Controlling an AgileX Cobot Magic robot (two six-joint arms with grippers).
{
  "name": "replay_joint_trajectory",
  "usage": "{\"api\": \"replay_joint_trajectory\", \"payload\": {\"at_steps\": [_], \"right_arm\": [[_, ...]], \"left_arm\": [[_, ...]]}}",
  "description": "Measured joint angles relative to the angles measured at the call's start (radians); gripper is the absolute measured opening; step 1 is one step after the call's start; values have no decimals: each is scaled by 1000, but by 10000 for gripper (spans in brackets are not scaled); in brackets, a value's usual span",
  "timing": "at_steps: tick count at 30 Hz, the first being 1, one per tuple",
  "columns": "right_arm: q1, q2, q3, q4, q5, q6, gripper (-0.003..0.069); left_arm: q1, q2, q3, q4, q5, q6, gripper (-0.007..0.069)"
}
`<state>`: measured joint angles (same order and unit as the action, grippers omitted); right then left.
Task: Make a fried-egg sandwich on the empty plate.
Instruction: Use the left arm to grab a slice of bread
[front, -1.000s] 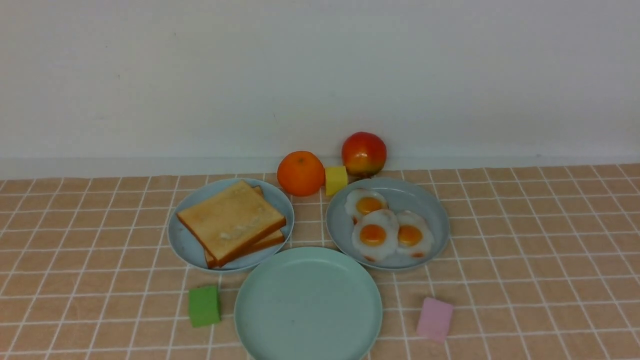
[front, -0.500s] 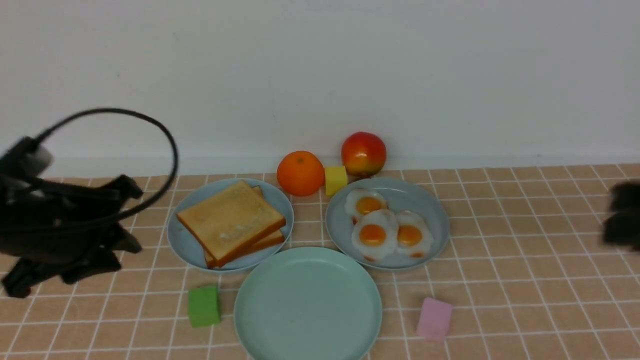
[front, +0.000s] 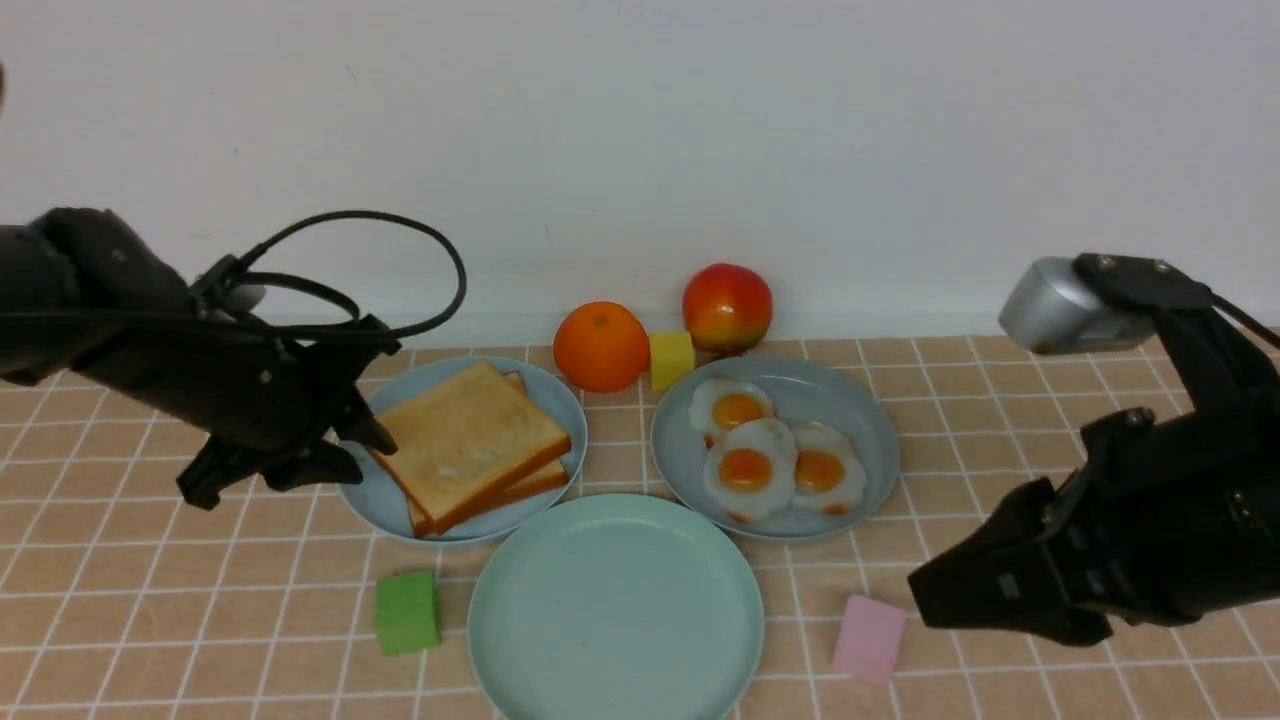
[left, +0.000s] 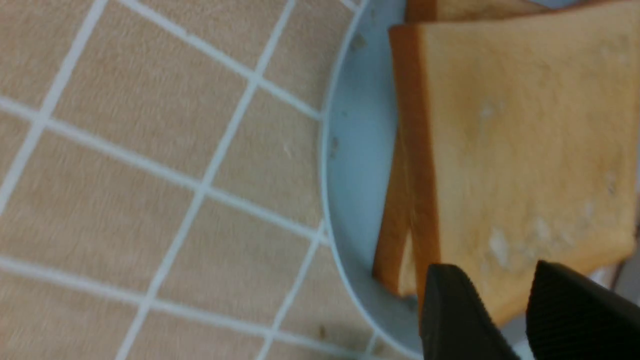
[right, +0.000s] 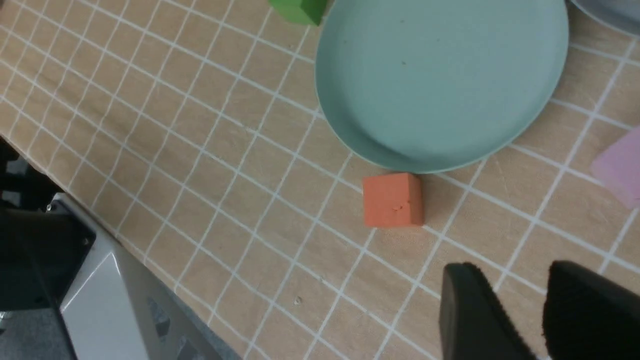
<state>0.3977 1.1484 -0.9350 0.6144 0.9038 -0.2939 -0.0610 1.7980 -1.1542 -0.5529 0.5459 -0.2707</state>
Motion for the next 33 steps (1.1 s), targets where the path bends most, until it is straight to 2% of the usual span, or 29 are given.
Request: {"api": "replay_joint_trajectory", "payload": {"at_steps": [9, 20, 22, 25, 26, 27, 29, 33], "right_arm": [[0, 0, 0, 0, 3, -10, 241], [0, 0, 0, 0, 12, -10, 241], [0, 0, 0, 0, 21, -10, 241], [0, 0, 0, 0, 36, -10, 241], [0, 0, 0, 0, 37, -10, 241], [0, 0, 0, 0, 45, -10, 241], [0, 0, 0, 0, 58, -10, 241], [0, 0, 0, 0, 75, -11, 241]], "left_arm": [[0, 126, -36, -35, -117, 3, 238], [0, 157, -42, -86, -167, 33, 234], [0, 157, -43, -89, -169, 45, 211], [0, 157, -44, -92, -169, 49, 134], [0, 157, -44, -92, -169, 50, 134], [0, 157, -46, -95, -169, 49, 64], [0, 157, -46, -97, -169, 51, 7], [0, 156, -47, -97, -166, 52, -11]]}}
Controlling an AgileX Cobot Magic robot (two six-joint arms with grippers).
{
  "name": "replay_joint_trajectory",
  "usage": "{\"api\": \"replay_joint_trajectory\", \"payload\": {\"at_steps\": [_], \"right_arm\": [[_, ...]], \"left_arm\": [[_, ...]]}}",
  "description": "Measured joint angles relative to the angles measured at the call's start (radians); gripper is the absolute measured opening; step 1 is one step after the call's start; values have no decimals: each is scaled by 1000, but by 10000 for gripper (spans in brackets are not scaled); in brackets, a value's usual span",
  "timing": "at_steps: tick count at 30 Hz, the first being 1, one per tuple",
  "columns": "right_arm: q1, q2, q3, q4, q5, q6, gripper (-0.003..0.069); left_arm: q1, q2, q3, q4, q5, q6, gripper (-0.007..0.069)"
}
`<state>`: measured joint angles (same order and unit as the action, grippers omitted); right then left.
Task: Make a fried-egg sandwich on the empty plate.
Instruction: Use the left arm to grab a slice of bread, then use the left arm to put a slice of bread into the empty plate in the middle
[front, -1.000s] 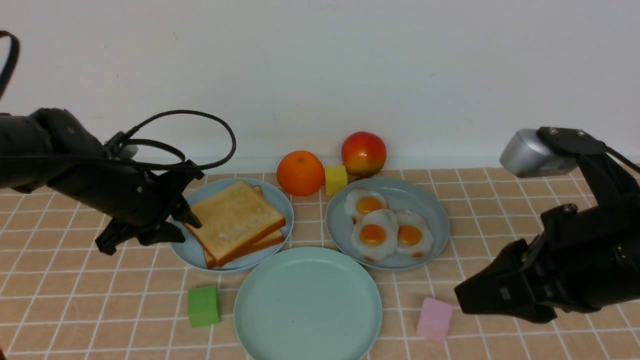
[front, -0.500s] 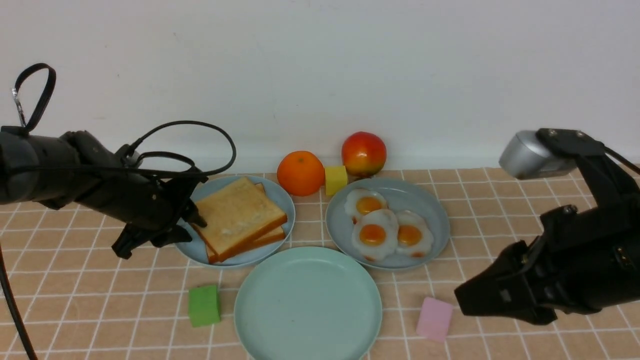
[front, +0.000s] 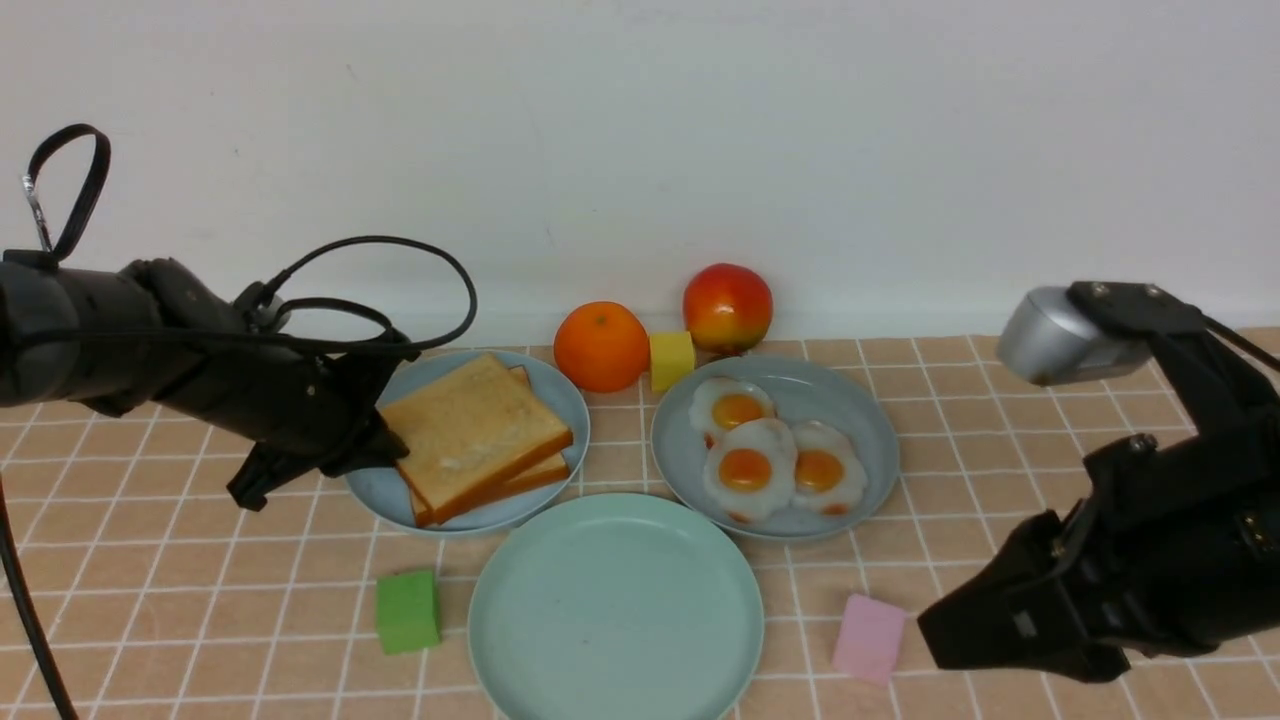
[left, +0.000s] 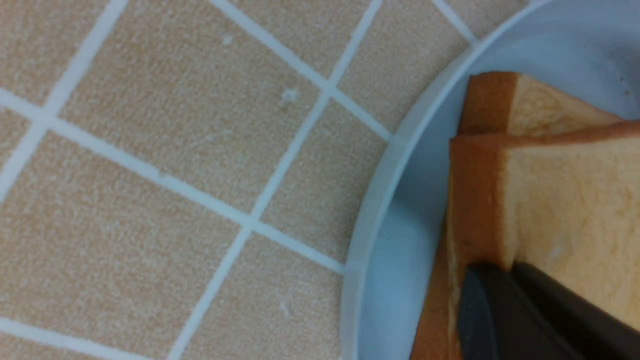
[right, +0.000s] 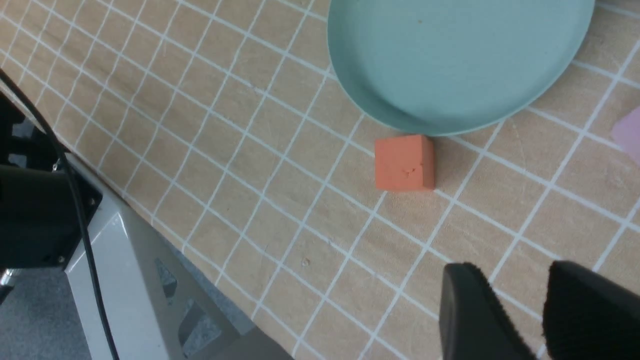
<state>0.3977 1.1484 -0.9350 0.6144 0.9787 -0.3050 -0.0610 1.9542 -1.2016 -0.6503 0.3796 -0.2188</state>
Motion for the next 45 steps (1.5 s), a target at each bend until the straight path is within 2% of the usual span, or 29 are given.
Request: {"api": "replay_joint_trajectory", "payload": {"at_steps": [9, 14, 19, 23, 29, 41, 45], "right_arm": [[0, 0, 0, -16, 12, 0, 241], [0, 0, 0, -19, 12, 0, 241], [0, 0, 0, -19, 12, 0, 241], [0, 0, 0, -19, 12, 0, 241], [0, 0, 0, -19, 12, 0, 241], [0, 0, 0, -21, 10, 2, 242], [1, 0, 0, -35, -29, 108, 242]], "left_arm": [[0, -158, 6, 73, 44, 33, -11], [-6, -313, 8, 75, 129, 127, -11], [-106, -395, 97, 49, 160, 252, -11], [-219, -370, 188, 1, 121, 299, -11], [-305, -264, 214, -37, 60, 311, -11], [-313, -176, 215, -45, 11, 313, 11], [-313, -176, 215, -44, 15, 314, 55]]}}
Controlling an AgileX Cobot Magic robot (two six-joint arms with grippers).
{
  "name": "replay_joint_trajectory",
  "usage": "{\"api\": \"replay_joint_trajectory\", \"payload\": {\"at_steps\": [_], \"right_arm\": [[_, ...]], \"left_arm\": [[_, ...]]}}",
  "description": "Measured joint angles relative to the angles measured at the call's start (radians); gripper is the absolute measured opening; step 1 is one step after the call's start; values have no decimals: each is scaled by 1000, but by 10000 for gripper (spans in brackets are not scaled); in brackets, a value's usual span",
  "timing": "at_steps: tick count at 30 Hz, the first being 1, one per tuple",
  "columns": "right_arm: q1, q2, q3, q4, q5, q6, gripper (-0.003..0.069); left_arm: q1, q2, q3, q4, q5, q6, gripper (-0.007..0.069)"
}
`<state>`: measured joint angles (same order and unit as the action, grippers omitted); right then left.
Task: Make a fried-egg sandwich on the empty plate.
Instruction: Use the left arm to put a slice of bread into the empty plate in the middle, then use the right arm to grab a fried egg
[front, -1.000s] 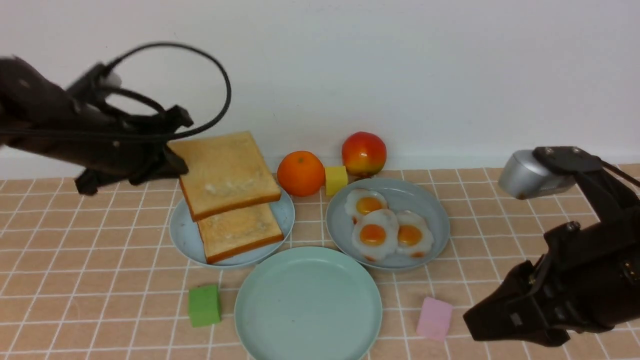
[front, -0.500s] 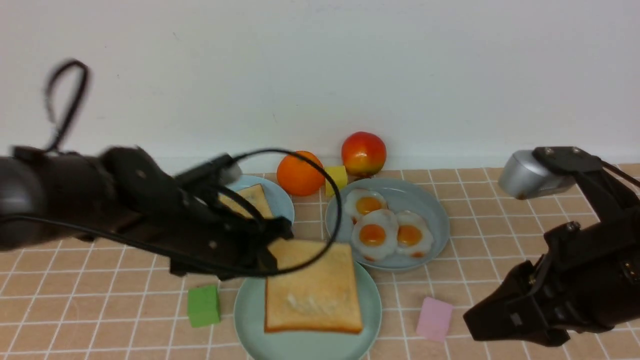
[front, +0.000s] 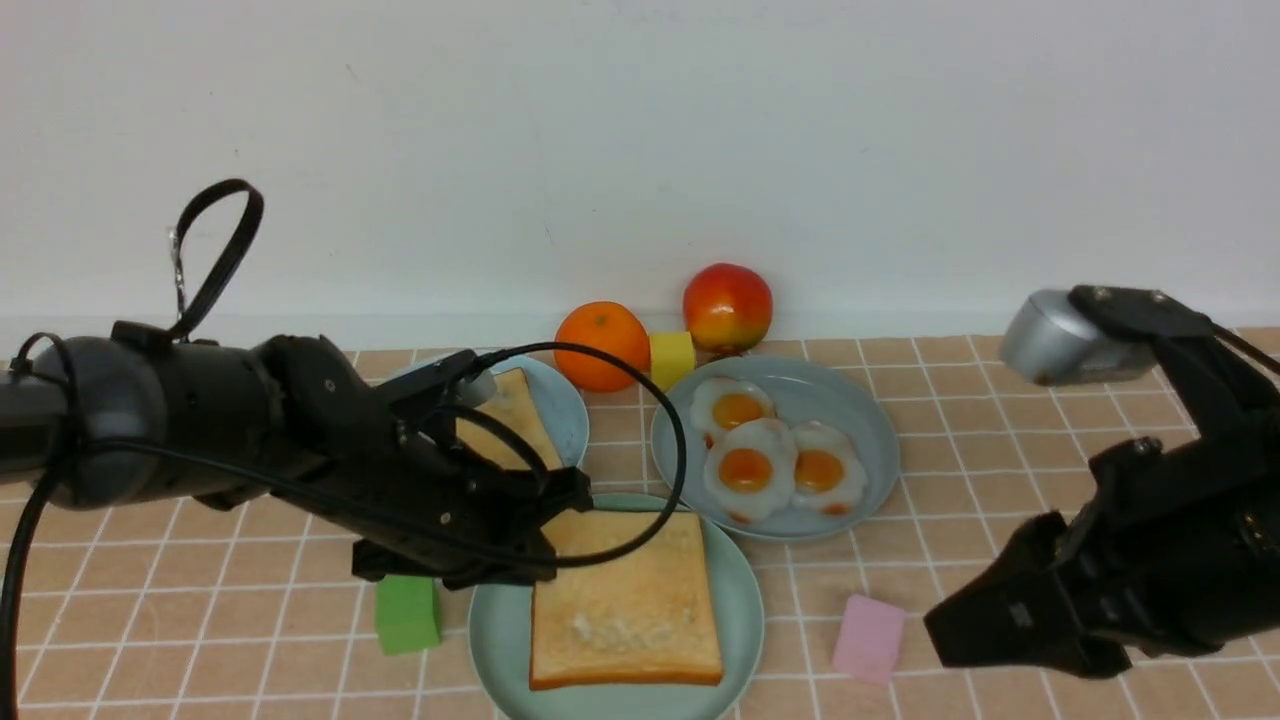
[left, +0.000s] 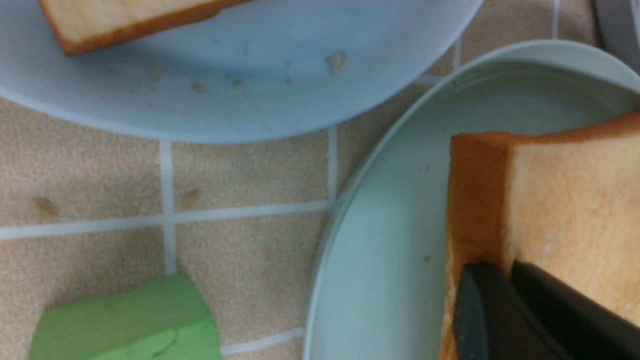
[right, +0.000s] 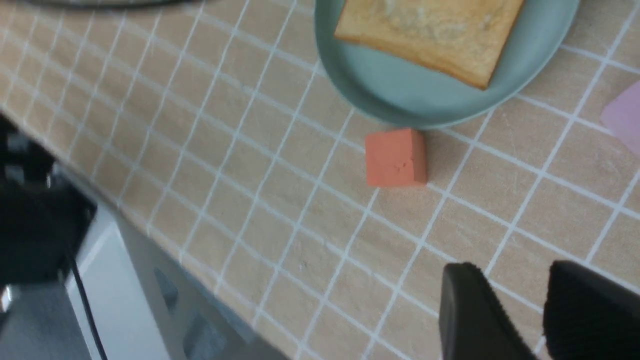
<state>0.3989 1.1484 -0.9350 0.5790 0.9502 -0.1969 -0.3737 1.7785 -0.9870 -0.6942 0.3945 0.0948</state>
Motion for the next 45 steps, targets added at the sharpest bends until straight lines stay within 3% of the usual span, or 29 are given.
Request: {"api": "replay_joint_trajectory", "payload": {"at_steps": [3, 7, 13, 19, 23, 26, 27, 30, 32, 45], "right_arm": [[0, 1, 0, -63, -40, 59, 255], [0, 5, -20, -163, -48, 112, 295], [0, 22, -74, -239, -98, 148, 376], [-21, 125, -164, -252, -102, 148, 403], [-93, 260, -261, -233, -57, 145, 405], [-163, 400, -350, -159, -51, 91, 407], [-166, 415, -354, -146, -51, 83, 407], [-193, 548, -426, -35, -56, 2, 407], [-196, 630, -469, -1, -62, -20, 407], [-198, 991, -799, 27, -49, -33, 407]], "left_arm": [[0, 0, 0, 9, 10, 0, 113], [0, -14, 0, 38, 44, 0, 250], [0, -154, 0, 174, 75, 0, 419], [0, -346, -61, 280, 151, 0, 445], [0, -456, -134, 319, 272, 1, 386], [0, -520, -151, 326, 370, 12, 248], [0, -525, -151, 324, 383, 15, 239], [0, -559, -148, 278, 490, 58, 44], [0, -580, -129, 256, 519, 90, -13], [-3, -699, 27, 315, 477, 133, -13]]}}
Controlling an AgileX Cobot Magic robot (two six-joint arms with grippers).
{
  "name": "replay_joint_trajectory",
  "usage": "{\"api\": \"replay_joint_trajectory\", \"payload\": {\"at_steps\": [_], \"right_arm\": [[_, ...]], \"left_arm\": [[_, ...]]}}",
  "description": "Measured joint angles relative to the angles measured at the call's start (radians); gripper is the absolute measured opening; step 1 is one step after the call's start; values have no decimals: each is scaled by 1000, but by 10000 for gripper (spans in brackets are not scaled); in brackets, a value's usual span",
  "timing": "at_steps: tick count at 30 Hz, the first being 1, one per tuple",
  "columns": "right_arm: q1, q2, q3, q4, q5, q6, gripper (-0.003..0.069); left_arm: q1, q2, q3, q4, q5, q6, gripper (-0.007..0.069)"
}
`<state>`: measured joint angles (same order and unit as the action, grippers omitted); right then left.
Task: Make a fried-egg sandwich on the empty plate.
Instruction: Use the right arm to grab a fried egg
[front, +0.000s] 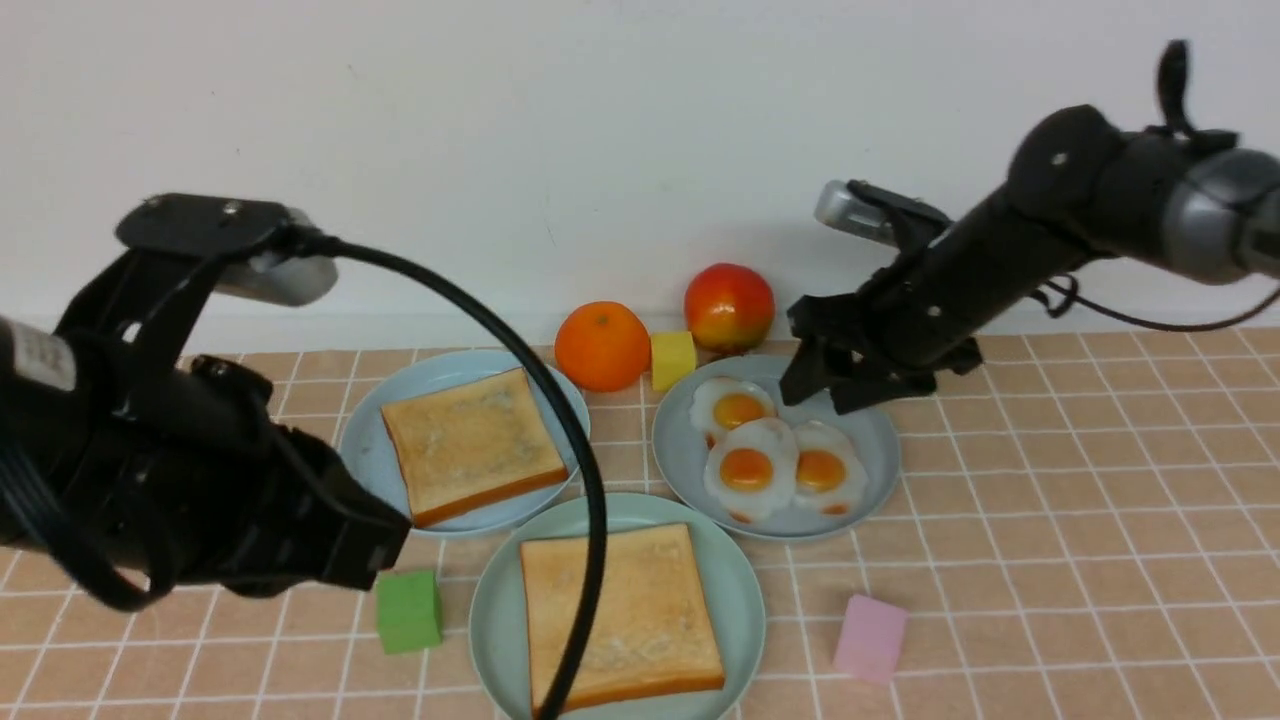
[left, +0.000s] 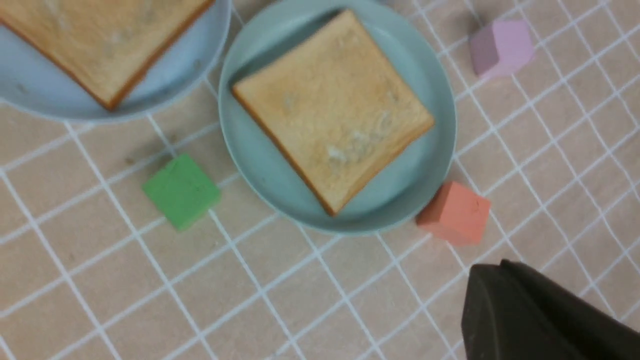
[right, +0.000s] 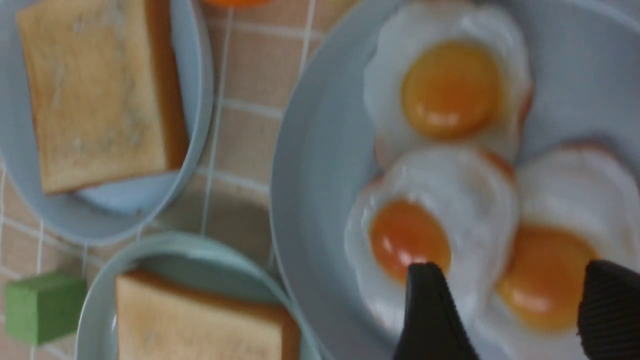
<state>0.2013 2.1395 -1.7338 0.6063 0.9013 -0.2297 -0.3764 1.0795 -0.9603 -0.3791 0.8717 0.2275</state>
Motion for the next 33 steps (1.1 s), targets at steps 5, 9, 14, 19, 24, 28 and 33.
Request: {"api": "replay_joint_trajectory", "payload": {"at_steps": [5, 9, 14, 19, 24, 28, 33], "right_arm": [[0, 80, -48, 20, -3, 0, 382], [0, 116, -48, 36, -4, 0, 353], [0, 138, -49, 76, -9, -2, 318], [0, 150, -50, 89, -13, -4, 265], [-1, 155, -50, 91, -14, -4, 206], [-2, 155, -52, 91, -13, -4, 165], [-18, 146, -63, 111, 7, -4, 74]], "left_arm": [[0, -6, 2, 0, -30, 2, -13], [0, -6, 3, 0, -31, 2, -13], [0, -6, 3, 0, -34, 2, -13], [0, -6, 3, 1, -36, 2, -13], [0, -6, 3, 1, -38, 2, -13], [0, -6, 3, 5, -38, 2, -13], [0, -10, 3, 32, -38, -23, -13]]}}
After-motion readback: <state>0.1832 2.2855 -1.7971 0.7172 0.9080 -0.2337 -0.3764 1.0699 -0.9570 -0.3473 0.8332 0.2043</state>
